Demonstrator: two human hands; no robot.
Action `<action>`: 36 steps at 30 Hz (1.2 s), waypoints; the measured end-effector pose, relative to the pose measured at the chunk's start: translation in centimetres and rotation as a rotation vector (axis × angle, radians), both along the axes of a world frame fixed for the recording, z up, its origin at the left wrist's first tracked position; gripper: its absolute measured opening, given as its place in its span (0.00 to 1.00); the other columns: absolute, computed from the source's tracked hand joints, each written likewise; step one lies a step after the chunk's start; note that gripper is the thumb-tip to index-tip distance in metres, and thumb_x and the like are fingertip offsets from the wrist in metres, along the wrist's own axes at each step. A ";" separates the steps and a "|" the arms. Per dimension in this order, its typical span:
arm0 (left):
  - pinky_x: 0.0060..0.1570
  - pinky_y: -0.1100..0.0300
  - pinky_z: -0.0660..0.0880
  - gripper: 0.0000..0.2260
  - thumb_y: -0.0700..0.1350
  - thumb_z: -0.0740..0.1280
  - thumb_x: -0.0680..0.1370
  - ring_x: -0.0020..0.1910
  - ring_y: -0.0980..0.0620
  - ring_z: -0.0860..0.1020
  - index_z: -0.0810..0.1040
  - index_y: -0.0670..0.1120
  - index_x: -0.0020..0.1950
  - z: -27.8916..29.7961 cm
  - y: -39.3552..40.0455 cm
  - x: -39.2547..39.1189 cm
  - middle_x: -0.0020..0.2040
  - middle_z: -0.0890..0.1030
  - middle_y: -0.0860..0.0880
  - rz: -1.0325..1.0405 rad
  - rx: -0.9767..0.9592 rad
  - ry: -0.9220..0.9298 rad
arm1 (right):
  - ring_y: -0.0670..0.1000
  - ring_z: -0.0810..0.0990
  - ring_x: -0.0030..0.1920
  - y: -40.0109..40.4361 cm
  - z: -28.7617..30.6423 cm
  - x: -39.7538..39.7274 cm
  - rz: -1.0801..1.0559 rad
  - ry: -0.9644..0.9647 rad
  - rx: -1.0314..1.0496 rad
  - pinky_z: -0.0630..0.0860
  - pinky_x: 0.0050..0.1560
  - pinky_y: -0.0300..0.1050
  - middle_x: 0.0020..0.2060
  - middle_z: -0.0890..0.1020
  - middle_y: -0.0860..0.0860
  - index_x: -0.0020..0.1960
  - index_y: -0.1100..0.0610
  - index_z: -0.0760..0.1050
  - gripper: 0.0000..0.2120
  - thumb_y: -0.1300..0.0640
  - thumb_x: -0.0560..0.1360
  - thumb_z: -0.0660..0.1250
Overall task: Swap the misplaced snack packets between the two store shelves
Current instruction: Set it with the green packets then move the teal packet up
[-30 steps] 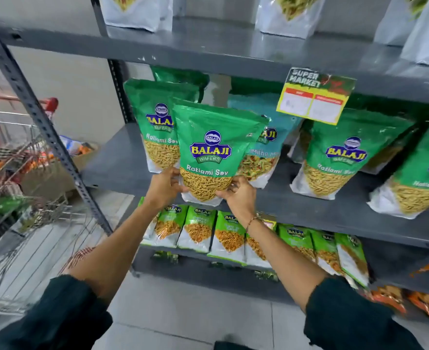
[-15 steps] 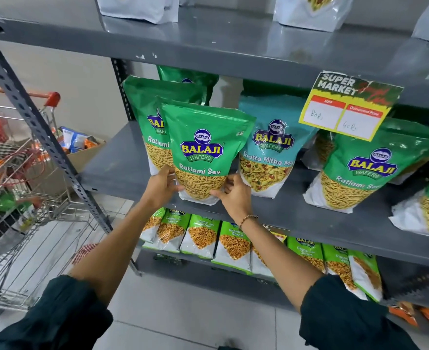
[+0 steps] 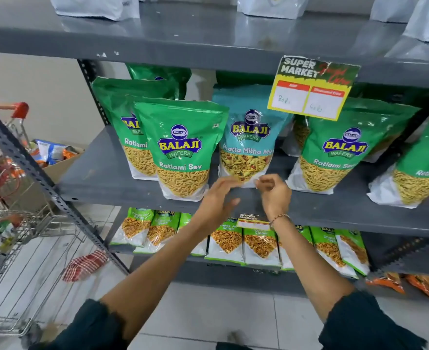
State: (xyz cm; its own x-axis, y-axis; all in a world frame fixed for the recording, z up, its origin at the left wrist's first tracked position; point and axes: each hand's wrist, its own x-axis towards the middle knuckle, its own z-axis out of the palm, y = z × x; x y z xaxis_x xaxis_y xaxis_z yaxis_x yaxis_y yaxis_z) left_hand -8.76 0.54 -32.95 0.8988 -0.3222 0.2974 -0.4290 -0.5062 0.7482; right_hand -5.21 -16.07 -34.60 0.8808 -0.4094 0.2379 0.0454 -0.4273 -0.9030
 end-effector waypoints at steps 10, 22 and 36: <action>0.70 0.51 0.62 0.35 0.40 0.59 0.78 0.74 0.41 0.59 0.35 0.40 0.74 -0.1 -4.8 7.8 0.77 0.53 0.40 0.418 -0.269 0.643 | 0.53 0.70 0.65 -4.0 -0.3 5.3 0.315 0.314 0.021 0.68 0.66 0.52 0.67 0.71 0.54 0.69 0.58 0.57 0.42 0.50 0.63 0.77; 0.58 0.59 0.65 0.20 0.44 0.57 0.79 0.62 0.47 0.72 0.57 0.43 0.70 -3.6 -3.3 9.7 0.65 0.74 0.43 0.315 -0.228 0.339 | 0.50 0.77 0.59 -4.2 -1.9 6.7 0.358 0.177 0.074 0.74 0.59 0.48 0.60 0.79 0.55 0.62 0.58 0.69 0.32 0.53 0.62 0.77; 0.53 0.59 0.64 0.17 0.40 0.60 0.78 0.60 0.44 0.72 0.63 0.43 0.66 -2.3 -4.0 6.6 0.60 0.76 0.42 0.084 -0.024 0.279 | 0.50 0.81 0.51 -5.1 -3.6 -0.9 0.070 0.003 0.172 0.79 0.53 0.57 0.48 0.83 0.49 0.50 0.44 0.72 0.24 0.55 0.59 0.79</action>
